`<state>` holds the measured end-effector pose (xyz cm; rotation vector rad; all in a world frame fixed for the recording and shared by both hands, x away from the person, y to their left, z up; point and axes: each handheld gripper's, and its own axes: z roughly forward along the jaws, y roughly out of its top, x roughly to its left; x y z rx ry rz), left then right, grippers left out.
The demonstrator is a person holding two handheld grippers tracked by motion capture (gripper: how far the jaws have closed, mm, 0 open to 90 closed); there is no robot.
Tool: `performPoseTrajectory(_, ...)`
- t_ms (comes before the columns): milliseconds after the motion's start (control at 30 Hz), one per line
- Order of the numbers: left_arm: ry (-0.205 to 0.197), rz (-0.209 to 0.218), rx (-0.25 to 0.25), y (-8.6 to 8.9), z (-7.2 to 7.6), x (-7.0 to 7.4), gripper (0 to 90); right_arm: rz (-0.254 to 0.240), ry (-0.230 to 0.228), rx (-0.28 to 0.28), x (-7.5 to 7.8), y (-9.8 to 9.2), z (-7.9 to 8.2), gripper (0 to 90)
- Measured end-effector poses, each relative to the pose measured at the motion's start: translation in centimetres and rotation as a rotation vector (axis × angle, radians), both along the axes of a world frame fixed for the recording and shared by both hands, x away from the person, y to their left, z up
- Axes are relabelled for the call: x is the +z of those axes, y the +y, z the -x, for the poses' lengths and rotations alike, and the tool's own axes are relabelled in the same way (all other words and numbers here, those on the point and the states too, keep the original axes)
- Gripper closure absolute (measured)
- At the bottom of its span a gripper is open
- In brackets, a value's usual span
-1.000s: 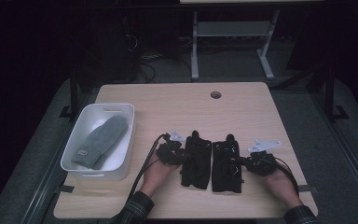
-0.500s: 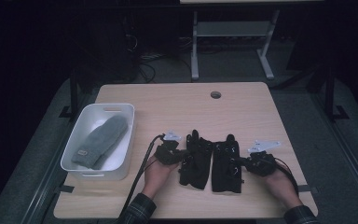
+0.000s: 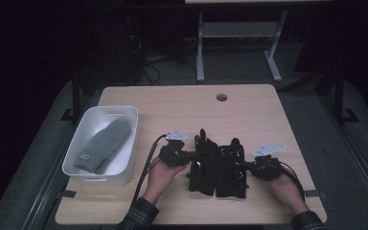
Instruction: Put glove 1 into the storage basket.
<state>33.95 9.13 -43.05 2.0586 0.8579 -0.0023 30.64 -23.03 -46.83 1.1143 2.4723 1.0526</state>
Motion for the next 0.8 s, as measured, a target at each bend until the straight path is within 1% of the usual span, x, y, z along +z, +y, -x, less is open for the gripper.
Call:
performPoseTrajectory(33,-0.001,0.001,-0.004,0.0,0.0,0.1,86.7,-0.003,0.005,-0.003,0.0,0.1,0.0,90.0)
performPoseTrajectory(100,0.0,0.017,-0.011,-0.1,0.1,0.4,86.6,-0.003,0.009,-0.003,0.0,0.2,0.0,90.0)
performPoseTrajectory(167,-0.003,0.02,-0.017,-0.2,0.2,0.7,86.6,-0.006,0.01,0.006,0.0,0.6,-0.2,90.0)
performPoseTrajectory(200,-0.004,0.02,-0.02,-0.2,0.2,0.8,86.7,-0.003,0.006,0.023,0.0,1.1,-0.4,90.0)
performPoseTrajectory(300,-0.004,0.029,-0.025,-0.1,0.1,1.2,86.6,-0.009,0.007,0.038,0.0,2.0,-0.6,90.0)
performPoseTrajectory(333,-0.003,0.031,-0.025,-0.1,0.1,1.3,86.6,-0.009,0.007,0.038,0.0,2.0,-0.6,90.0)
performPoseTrajectory(367,-0.005,0.034,-0.026,-0.1,0.0,1.4,86.6,-0.007,0.007,0.049,0.0,2.5,-0.7,90.0)
performPoseTrajectory(467,-0.005,0.038,-0.036,-0.3,-0.1,1.7,86.6,-0.002,0.008,0.062,0.0,2.9,-0.8,90.0)
performPoseTrajectory(633,-0.008,0.042,-0.052,-1.4,-0.3,2.0,86.6,-0.003,0.005,0.089,0.0,4.2,-1.1,90.0)
performPoseTrajectory(733,0.001,0.043,-0.06,-2.3,-0.5,1.6,86.6,-0.013,0.005,0.103,0.0,5.0,-1.3,90.0)
performPoseTrajectory(800,0.004,0.045,-0.063,-2.8,-0.6,1.4,86.5,-0.01,0.006,0.113,0.0,5.5,-1.4,90.0)
